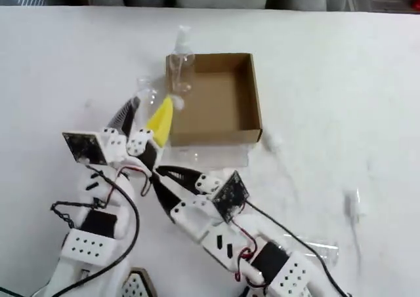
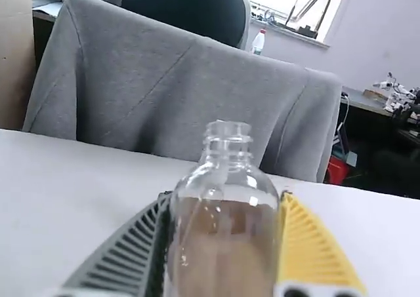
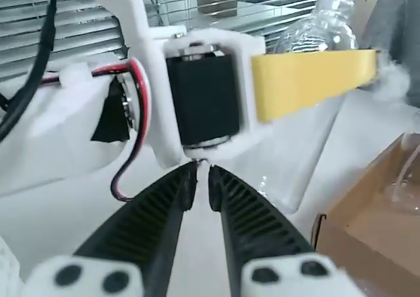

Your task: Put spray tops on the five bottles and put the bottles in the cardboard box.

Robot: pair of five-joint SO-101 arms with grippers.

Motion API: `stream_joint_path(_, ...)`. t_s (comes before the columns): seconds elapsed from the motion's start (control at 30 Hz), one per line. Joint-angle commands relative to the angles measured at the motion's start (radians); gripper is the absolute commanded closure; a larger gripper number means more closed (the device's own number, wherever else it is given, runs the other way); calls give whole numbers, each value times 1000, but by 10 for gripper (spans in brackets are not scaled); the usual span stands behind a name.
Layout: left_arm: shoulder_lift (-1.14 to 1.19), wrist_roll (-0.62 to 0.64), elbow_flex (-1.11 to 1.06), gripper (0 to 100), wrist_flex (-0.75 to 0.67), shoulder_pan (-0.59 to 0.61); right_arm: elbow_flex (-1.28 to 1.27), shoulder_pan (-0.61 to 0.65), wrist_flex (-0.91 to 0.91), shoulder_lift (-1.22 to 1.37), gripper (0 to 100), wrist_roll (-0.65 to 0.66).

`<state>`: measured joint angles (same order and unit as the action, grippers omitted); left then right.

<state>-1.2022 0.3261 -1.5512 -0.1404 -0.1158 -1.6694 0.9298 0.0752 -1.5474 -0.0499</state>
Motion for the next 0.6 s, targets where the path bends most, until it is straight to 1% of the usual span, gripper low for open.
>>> stream_joint_path(0.0, -21, 6, 8, 978, -6, -15, -26, -13, -76, -12, 981, -9)
stream_joint_path(0.13, -21, 2, 6, 978, -5, -8, -26, -65, -70, -12, 981, -11)
stream_joint_path(0.3, -21, 0, 9, 978, -5, -13, -26, -64, -31, -12, 981, -11)
stream_joint_path(0.57, -13, -2, 28, 978, -6, 16, -21, -68, 50, -22, 981, -9)
